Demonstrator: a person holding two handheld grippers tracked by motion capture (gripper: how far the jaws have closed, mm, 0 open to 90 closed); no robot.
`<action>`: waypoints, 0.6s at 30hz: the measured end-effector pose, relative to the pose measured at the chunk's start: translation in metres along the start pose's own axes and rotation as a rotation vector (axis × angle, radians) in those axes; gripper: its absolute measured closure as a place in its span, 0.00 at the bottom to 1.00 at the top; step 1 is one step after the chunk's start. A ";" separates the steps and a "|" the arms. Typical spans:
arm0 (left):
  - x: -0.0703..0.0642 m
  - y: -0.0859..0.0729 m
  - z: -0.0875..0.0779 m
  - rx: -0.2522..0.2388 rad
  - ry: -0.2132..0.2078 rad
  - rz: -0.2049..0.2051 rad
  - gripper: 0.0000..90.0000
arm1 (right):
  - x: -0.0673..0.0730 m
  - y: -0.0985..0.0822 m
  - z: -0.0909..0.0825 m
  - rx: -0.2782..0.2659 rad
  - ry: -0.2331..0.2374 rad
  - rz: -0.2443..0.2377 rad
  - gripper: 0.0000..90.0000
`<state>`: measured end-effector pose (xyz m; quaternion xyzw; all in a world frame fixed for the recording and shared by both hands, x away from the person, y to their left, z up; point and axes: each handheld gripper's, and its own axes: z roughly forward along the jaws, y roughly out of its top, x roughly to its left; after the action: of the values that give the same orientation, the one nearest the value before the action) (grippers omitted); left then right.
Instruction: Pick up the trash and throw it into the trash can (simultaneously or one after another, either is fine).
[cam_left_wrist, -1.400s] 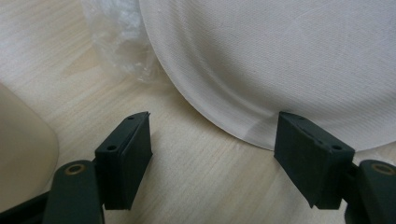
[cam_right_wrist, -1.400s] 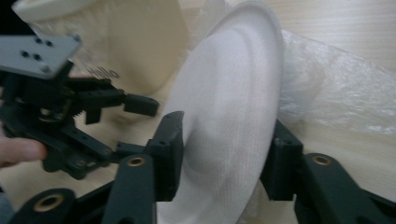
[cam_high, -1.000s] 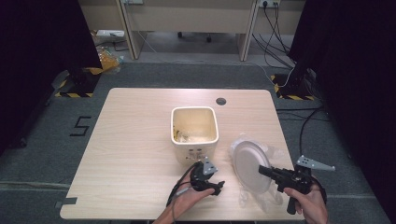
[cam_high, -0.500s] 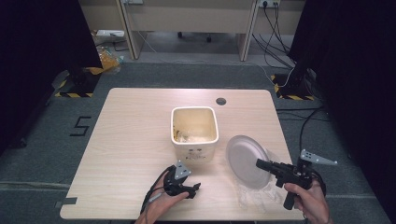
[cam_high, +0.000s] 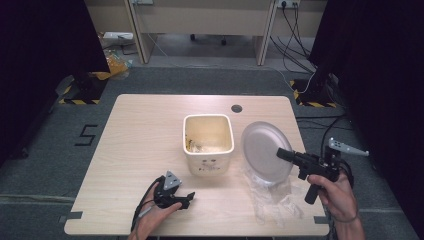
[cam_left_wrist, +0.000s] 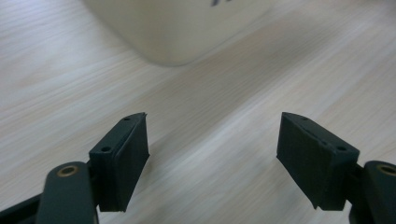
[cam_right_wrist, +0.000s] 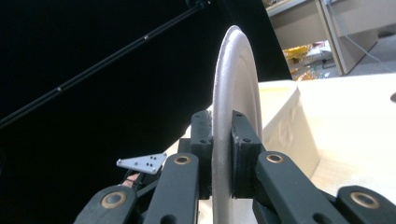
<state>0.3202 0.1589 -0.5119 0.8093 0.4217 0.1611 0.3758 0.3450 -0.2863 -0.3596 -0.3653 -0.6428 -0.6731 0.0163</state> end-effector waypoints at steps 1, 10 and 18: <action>0.004 -0.002 -0.003 -0.004 0.015 -0.005 0.27 | 0.000 0.004 0.002 -0.004 0.002 -0.006 0.92; 0.028 -0.020 -0.018 0.001 0.065 -0.055 0.26 | 0.011 0.039 0.034 0.010 0.054 -0.035 0.92; 0.035 -0.024 -0.020 0.010 0.089 -0.053 0.25 | 0.005 0.055 0.087 0.062 0.101 -0.012 0.92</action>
<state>0.3156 0.2051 -0.5184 0.7916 0.4602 0.1849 0.3570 0.4091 -0.2174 -0.3178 -0.3265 -0.6637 -0.6706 0.0561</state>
